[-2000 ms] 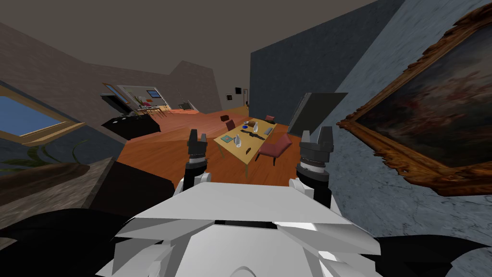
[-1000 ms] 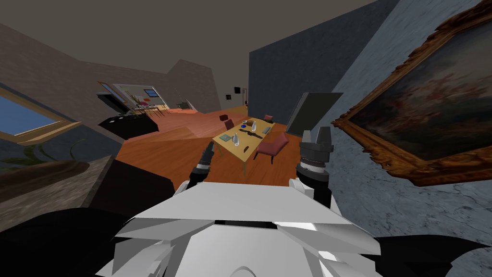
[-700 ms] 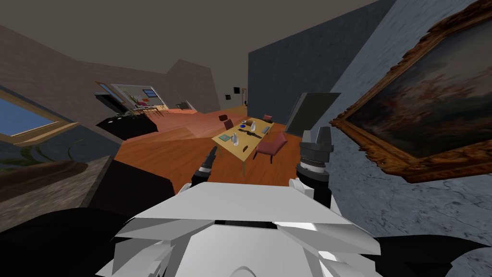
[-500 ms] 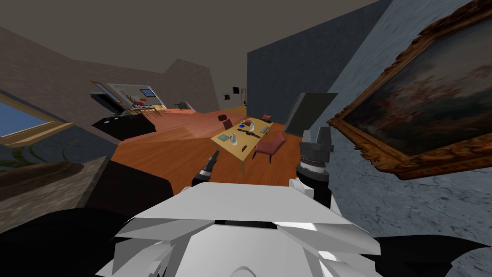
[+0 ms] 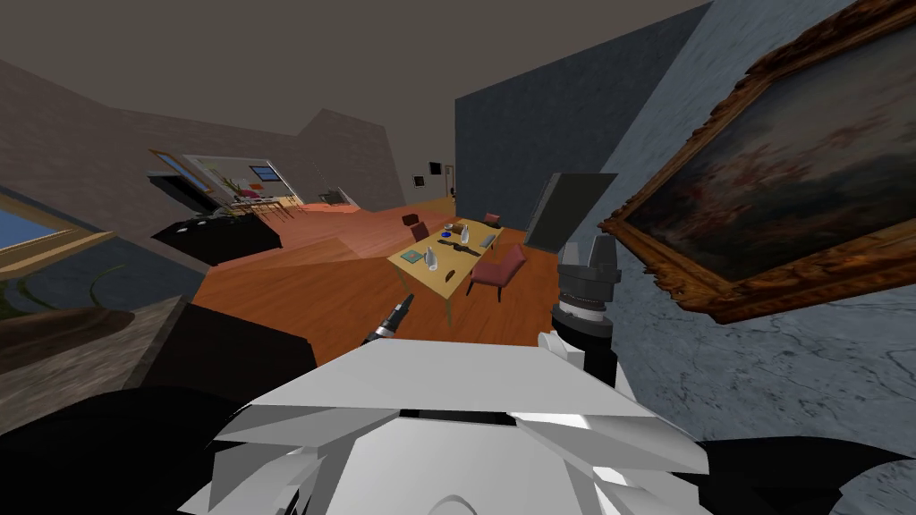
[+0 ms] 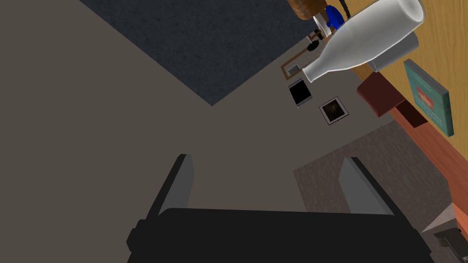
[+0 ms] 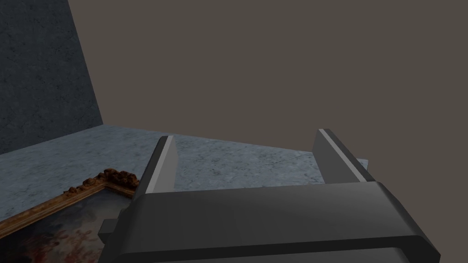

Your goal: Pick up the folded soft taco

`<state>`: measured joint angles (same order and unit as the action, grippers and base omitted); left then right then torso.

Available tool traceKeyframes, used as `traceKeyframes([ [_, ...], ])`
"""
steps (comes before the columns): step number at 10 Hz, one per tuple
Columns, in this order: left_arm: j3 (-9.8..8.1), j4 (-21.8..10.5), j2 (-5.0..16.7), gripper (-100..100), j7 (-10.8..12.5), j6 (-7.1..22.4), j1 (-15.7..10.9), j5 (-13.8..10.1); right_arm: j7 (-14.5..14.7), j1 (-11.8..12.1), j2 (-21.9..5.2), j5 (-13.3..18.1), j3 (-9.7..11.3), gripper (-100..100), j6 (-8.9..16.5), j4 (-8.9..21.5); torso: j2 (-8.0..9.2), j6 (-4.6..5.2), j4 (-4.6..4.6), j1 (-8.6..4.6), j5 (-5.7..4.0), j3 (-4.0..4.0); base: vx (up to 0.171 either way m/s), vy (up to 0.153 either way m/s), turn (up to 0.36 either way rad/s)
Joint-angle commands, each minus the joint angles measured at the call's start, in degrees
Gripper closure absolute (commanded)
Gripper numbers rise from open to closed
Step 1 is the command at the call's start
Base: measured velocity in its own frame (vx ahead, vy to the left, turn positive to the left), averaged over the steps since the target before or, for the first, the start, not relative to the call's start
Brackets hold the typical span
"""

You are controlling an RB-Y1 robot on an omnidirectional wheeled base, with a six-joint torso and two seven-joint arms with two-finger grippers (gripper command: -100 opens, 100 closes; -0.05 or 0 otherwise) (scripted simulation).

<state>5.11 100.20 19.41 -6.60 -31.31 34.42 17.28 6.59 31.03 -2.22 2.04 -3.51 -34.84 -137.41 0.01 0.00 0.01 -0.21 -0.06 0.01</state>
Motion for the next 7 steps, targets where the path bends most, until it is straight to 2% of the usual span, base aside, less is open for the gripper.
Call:
traceKeyframes([
  [1,0.74,-2.9,1.7,-100,-0.4,0.0,0.2,0.9,0.0,0.0,0.0,0.0,0.0,0,0.0,0.0,0.0,0.0,0.0,0.0,0.0,0.0,0.012,-0.051,-0.08],
  [2,1.5,-4.4,3.0,-100,-1.0,0.0,0.2,1.8,0.0,0.0,0.0,0.0,0.0,0,0.0,0.0,-0.03,0.01,-0.01,0.03,0.01,-0.02,0.023,-0.078,-0.129],
  [4,1.5,-5.5,3.0,-100,-1.0,0.0,0.2,1.8,0.0,0.0,0.0,0.0,0.0,0,0.0,0.0,-0.1,-0.01,-0.02,-0.02,-0.01,-0.06,0.022,-0.044,-0.009],
  [5,2.26,-7.3,4.2,-100,-1.6,-0.1,0.0,2.6,0.0,0.0,0.0,0.0,0.0,0,0.0,0.0,-0.08,0.0,-0.02,0.1,0.02,-0.05,0.019,-0.032,-0.105],
  [6,2.26,-8.1,4.2,-100,-1.6,-0.1,0.0,2.6,0.0,0.0,0.0,0.0,0.0,0,0.0,0.0,-0.07,0.01,-0.02,0.1,0.02,-0.04,0.022,-0.029,-0.048],
  [7,3.03,-10.1,5.6,-100,-2.2,-0.3,-0.3,3.3,0.0,0.0,0.0,0.0,0.0,0,0.0,0.0,-0.09,0.0,-0.02,0.12,0.03,-0.05,0.04,-0.058,-0.108],
])
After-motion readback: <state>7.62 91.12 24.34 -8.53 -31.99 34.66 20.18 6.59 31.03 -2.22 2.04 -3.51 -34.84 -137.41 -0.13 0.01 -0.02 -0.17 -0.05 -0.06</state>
